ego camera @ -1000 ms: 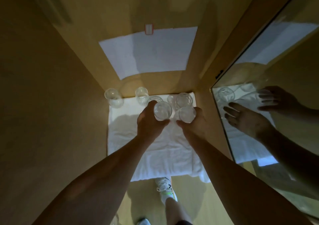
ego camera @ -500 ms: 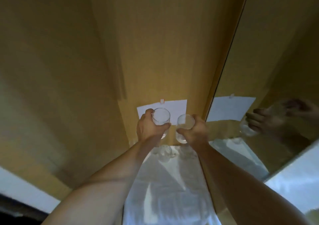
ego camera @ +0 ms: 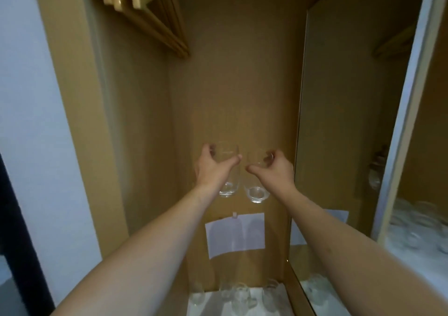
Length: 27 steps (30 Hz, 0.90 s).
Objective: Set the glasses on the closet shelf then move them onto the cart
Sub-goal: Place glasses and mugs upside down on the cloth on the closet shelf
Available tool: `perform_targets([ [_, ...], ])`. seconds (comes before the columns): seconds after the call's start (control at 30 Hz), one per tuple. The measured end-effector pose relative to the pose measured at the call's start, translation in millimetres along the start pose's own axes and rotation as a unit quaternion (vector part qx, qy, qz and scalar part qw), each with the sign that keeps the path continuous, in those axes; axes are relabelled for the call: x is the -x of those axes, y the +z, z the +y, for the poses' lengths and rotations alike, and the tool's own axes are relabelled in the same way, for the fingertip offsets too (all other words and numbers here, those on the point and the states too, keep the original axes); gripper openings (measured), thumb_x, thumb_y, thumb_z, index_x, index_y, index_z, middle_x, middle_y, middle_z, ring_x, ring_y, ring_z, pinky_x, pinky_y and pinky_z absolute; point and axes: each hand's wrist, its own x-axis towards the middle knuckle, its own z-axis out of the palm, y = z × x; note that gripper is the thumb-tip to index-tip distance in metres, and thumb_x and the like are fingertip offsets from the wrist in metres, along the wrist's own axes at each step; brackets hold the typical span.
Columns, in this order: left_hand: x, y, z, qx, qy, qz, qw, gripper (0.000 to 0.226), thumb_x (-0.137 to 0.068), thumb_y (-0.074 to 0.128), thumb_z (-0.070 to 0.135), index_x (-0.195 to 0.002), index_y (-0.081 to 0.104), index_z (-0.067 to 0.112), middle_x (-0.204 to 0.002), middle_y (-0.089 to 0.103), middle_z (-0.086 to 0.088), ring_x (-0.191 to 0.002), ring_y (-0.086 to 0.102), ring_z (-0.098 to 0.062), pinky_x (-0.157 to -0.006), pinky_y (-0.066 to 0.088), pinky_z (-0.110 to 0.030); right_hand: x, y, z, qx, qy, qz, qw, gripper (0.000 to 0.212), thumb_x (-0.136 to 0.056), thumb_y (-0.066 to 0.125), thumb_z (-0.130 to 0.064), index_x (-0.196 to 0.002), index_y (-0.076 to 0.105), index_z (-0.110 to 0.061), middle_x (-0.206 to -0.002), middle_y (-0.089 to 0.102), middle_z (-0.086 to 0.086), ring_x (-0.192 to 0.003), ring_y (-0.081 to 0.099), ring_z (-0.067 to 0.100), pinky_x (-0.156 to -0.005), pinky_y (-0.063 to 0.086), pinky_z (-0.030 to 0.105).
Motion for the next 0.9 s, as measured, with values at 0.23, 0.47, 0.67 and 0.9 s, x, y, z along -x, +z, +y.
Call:
perform_targets([
  [0.23,8,-33,71,0.105,0.046,0.027,0.993,0.074,-0.065,0.089,0.053,-0.125,0.054,0.029,-0.116,0.061,0.005,-0.110,0.060,-0.017,-0.096,0.047,-0.030,13,-52,-68,-0.116,-0.029,0.069,0.990,0.086,-0.071,0.089,-0.043,-0.141,0.051,-0.011,-0.114,0.060,-0.006,-0.104,0.058,0.012,-0.090,0.046,0.027],
  [0.47,38,-44,122,0.175,0.073,-0.011,0.982,0.062,-0.066,0.085,0.057,-0.116,0.055,0.036,-0.103,0.069,0.009,-0.096,0.067,-0.009,-0.093,0.054,-0.038,45,-98,-96,-0.173,-0.049,0.072,0.981,0.061,-0.062,0.084,-0.066,-0.104,0.070,-0.026,-0.096,0.073,-0.005,-0.093,0.071,0.016,-0.088,0.059,0.041],
  [0.67,70,-21,164,0.229,0.065,-0.035,0.970,0.060,-0.057,0.081,0.068,-0.103,0.060,0.037,-0.102,0.072,0.009,-0.093,0.070,-0.017,-0.092,0.057,-0.053,59,-146,-95,-0.202,-0.055,0.089,0.974,0.054,-0.072,0.078,-0.065,-0.109,0.060,-0.029,-0.101,0.071,0.000,-0.091,0.072,0.018,-0.086,0.060,0.045],
  [0.9,121,35,214,0.226,0.078,-0.079,0.968,0.055,-0.059,0.078,0.069,-0.098,0.060,0.034,-0.097,0.072,0.007,-0.086,0.069,-0.020,-0.077,0.056,-0.042,62,-231,-76,-0.192,-0.037,0.105,0.975,0.059,-0.070,0.074,-0.070,-0.107,0.059,-0.027,-0.096,0.070,-0.004,-0.087,0.069,0.017,-0.079,0.058,0.037],
])
